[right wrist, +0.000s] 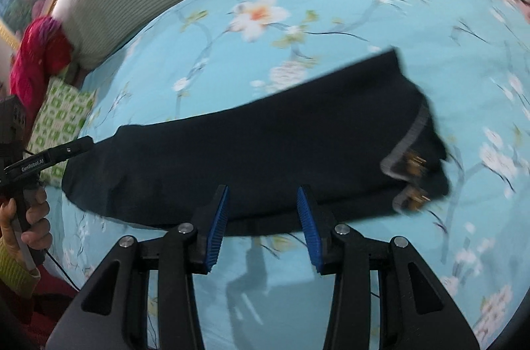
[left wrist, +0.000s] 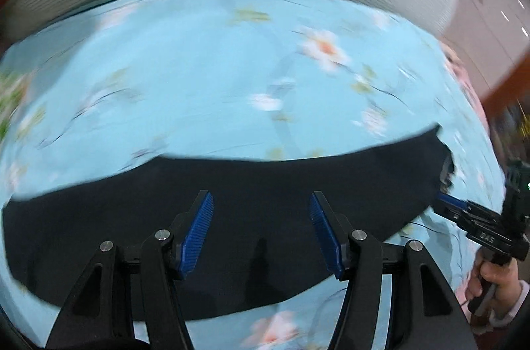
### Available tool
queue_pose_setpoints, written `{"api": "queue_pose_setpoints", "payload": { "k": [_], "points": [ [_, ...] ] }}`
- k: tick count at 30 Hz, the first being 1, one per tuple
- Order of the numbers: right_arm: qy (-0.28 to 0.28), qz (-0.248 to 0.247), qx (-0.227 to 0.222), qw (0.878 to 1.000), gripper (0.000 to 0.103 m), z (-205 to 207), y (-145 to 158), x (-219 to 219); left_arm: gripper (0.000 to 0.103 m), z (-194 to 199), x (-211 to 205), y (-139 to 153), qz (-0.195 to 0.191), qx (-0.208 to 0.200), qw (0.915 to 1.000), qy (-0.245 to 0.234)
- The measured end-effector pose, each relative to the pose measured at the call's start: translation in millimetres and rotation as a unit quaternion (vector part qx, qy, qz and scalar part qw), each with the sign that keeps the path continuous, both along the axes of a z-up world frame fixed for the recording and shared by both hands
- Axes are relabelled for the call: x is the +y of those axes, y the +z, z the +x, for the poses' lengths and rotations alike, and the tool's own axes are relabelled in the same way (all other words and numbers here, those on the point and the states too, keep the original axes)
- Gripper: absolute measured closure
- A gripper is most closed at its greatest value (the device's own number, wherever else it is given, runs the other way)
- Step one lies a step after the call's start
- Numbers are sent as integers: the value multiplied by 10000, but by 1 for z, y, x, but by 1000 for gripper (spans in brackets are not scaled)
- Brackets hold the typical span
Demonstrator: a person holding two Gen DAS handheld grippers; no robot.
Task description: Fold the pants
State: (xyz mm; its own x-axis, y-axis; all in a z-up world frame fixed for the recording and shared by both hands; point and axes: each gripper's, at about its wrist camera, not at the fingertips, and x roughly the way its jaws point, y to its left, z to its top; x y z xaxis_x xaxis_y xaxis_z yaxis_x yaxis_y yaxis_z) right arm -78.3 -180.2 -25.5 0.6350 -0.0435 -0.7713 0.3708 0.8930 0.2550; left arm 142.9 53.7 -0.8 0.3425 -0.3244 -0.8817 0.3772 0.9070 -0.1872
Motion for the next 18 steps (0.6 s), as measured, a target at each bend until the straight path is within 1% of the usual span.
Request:
{"api": "queue_pose_setpoints", "payload": {
  "k": [3, 6, 11, 14, 18],
  "points": [
    [-237, 37, -53, 9997, 59, -15, -3, -13, 42, 5, -47, 0, -42, 72, 9982, -593],
    [-438, 140, -116, 9989, 59, -26, -7, -25, 42, 12, -94, -4, -55, 248, 9924, -1203],
    [-788, 303, -237, 9961, 59, -37, -12, -44, 42, 34, -164, -26, -29, 598, 9777, -2013],
    [-952, 388, -328, 9942, 59, -42, -13, -54, 42, 42, -194, -37, -66, 786, 9683, -2369],
    [-1177, 648, -526, 9895, 59, -48, -17, -68, 41, 51, -234, -57, 1, 1068, 9556, -2747]
  ]
}}
